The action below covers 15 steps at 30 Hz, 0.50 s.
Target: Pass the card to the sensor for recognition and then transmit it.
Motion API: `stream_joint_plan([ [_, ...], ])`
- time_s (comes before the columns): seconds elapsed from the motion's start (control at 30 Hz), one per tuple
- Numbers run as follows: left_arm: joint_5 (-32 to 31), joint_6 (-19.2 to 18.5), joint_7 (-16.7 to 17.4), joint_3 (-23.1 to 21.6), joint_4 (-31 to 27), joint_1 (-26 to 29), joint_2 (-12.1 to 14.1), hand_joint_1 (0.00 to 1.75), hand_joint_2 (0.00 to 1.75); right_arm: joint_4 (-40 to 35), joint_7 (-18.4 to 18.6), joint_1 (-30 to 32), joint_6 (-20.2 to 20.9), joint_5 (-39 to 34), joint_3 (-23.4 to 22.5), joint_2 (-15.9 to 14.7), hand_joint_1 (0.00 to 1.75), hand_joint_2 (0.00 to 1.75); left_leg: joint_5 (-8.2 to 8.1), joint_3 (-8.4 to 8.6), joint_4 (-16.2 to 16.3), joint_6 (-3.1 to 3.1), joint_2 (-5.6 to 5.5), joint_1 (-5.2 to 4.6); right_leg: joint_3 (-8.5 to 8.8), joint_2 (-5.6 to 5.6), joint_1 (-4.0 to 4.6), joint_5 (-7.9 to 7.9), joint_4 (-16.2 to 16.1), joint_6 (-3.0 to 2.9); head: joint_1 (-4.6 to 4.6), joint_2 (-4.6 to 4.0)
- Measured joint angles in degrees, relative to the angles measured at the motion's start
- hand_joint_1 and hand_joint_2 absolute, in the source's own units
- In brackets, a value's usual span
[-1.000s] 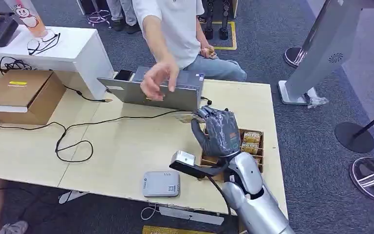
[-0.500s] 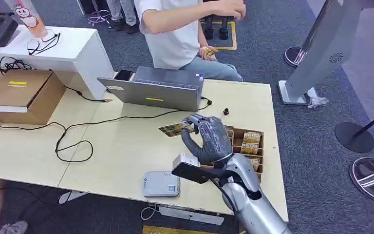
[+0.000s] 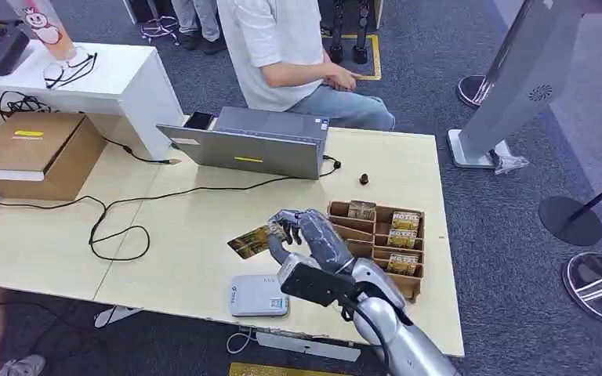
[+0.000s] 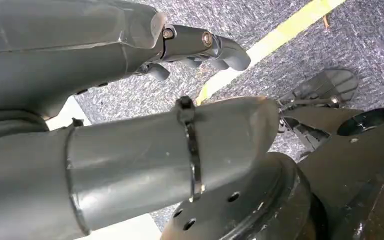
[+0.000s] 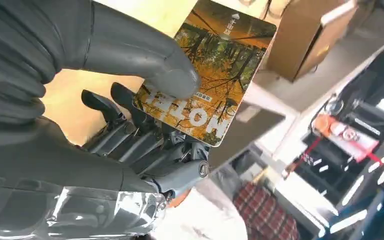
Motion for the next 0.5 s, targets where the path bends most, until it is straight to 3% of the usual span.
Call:
stream_joint_plan([
  [0.5, 2.1, 0.3, 0.0, -1.7, 1.9, -0.2, 0.7, 0.00, 0.00, 4.9, 1.5, 0.3, 1.6, -2.8, 2.2, 0.4, 1.75, 1.75, 0.00, 0.00, 0.0, 0.00, 0.00, 0.00, 0.00, 0.00, 0.00, 0.00, 0.0, 0.00, 0.00, 0.00],
])
